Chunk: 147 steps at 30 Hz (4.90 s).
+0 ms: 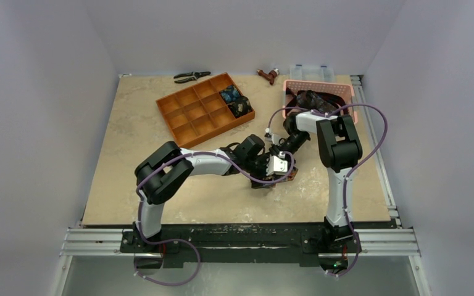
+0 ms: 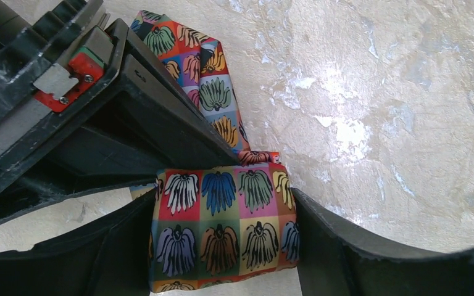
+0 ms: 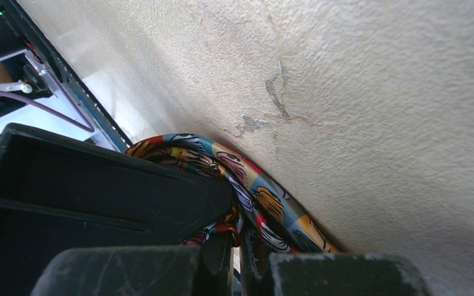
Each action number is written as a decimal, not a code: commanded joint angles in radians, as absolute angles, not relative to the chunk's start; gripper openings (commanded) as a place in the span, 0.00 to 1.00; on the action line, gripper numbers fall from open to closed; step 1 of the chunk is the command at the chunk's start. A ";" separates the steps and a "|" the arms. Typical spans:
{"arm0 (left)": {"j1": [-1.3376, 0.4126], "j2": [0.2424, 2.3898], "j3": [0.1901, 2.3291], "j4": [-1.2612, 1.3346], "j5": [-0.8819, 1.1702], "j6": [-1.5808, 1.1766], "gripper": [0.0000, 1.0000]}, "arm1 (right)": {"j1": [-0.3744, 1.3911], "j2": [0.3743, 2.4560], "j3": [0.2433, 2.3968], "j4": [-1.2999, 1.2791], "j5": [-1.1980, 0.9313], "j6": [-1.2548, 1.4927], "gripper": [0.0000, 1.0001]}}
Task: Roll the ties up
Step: Roll the tie at the center of the board.
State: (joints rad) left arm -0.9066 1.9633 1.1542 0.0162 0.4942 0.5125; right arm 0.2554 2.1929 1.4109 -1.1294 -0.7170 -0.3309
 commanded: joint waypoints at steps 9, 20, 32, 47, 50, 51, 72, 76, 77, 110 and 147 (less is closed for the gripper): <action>-0.889 1.969 1.159 0.021 0.495 0.463 0.29 | 0.272 2.208 1.404 -1.062 -0.712 -0.351 0.00; -0.872 1.969 1.097 0.005 0.509 0.477 0.09 | 0.176 2.093 1.497 -1.207 -0.931 -0.427 0.23; -0.847 1.952 1.115 0.009 0.516 0.381 0.08 | 0.178 2.149 1.395 -0.998 -0.549 -0.331 0.16; -0.830 1.865 1.071 0.046 0.318 0.271 0.13 | 0.179 2.195 1.417 -0.950 -0.318 -0.370 0.16; -0.830 1.902 1.075 -0.031 0.286 0.309 0.14 | 0.180 2.196 1.430 -0.959 -0.335 -0.376 0.17; -0.831 1.912 1.075 -0.051 0.277 0.320 0.14 | 0.180 2.196 1.433 -0.962 -0.340 -0.380 0.17; -0.841 1.994 1.104 -0.160 0.291 0.338 0.23 | 0.178 2.043 1.465 -1.161 -0.948 -0.384 0.63; -0.841 1.997 1.108 -0.161 0.293 0.337 0.24 | 0.187 2.079 1.437 -1.134 -0.979 -0.346 0.66; -0.841 1.997 1.108 -0.162 0.293 0.338 0.24 | 0.192 2.084 1.441 -1.124 -0.975 -0.336 0.66; -0.800 1.951 1.106 0.210 0.535 0.202 0.74 | 0.199 2.198 1.454 -0.899 -0.541 -0.274 0.00; -0.853 2.010 1.110 -0.091 0.265 0.379 0.27 | 0.089 2.131 1.508 -1.199 -0.846 -0.425 0.45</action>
